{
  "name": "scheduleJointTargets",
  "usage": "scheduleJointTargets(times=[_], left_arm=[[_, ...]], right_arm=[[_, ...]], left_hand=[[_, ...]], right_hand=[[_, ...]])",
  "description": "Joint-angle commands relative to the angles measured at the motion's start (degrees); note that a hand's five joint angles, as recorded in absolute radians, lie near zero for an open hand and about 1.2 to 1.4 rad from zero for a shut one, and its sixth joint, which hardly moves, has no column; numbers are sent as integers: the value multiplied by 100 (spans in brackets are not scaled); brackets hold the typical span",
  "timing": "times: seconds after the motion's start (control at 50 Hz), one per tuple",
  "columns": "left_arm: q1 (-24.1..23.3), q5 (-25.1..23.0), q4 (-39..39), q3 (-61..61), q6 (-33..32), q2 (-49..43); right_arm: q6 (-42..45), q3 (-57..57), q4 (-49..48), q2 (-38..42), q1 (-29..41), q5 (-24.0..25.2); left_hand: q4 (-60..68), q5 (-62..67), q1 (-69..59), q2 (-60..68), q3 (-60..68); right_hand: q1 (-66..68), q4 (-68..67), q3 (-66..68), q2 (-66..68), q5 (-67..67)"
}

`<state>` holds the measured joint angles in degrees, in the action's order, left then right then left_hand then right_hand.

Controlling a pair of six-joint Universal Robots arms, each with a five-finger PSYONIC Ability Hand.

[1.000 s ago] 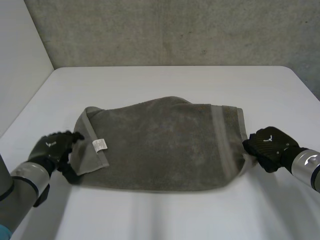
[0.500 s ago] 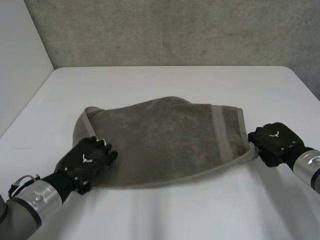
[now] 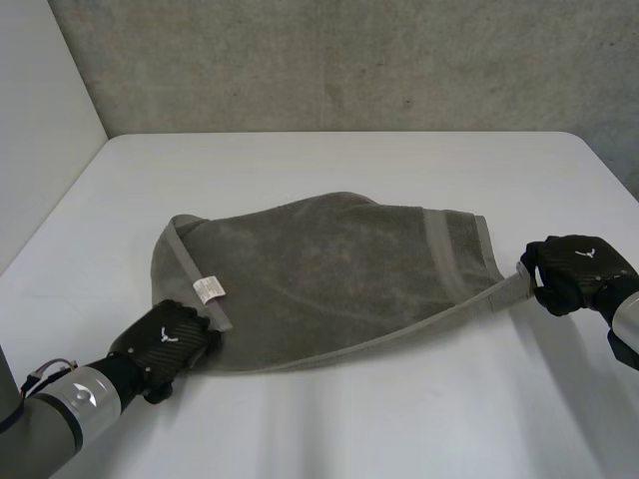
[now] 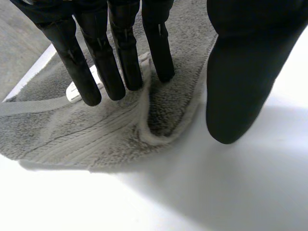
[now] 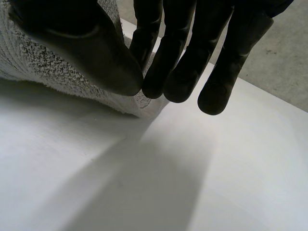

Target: Fold the towel.

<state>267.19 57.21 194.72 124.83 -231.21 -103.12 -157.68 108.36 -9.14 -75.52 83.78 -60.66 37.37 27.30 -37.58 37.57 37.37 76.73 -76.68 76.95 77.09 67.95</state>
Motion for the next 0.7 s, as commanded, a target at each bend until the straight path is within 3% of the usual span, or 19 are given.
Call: scheduleJointTargets(times=[0.02, 0.34, 0.5, 0.7], left_arm=[[0, 35, 400, -37, -3, -42], [8, 44, 496, -301, -3, -103], [26, 44, 505, -380, -21, -94], [412, 18, 409, -424, -740, -24]], right_arm=[[18, 9, 0, 3, 15, 1], [36, 9, 0, 11, 7, 10], [79, 1, -9, 20, 7, 10], [115, 9, -18, 38, 15, 10]], left_hand=[[1120, 1126, -1099, 1100, 1120], [968, 975, -947, 949, 968], [312, 319, -291, 293, 312], [-377, -370, 398, -397, -377]], right_hand=[[327, -332, 305, 291, 205], [327, -332, 305, 291, 205], [327, -332, 305, 291, 205], [327, -332, 305, 291, 205]])
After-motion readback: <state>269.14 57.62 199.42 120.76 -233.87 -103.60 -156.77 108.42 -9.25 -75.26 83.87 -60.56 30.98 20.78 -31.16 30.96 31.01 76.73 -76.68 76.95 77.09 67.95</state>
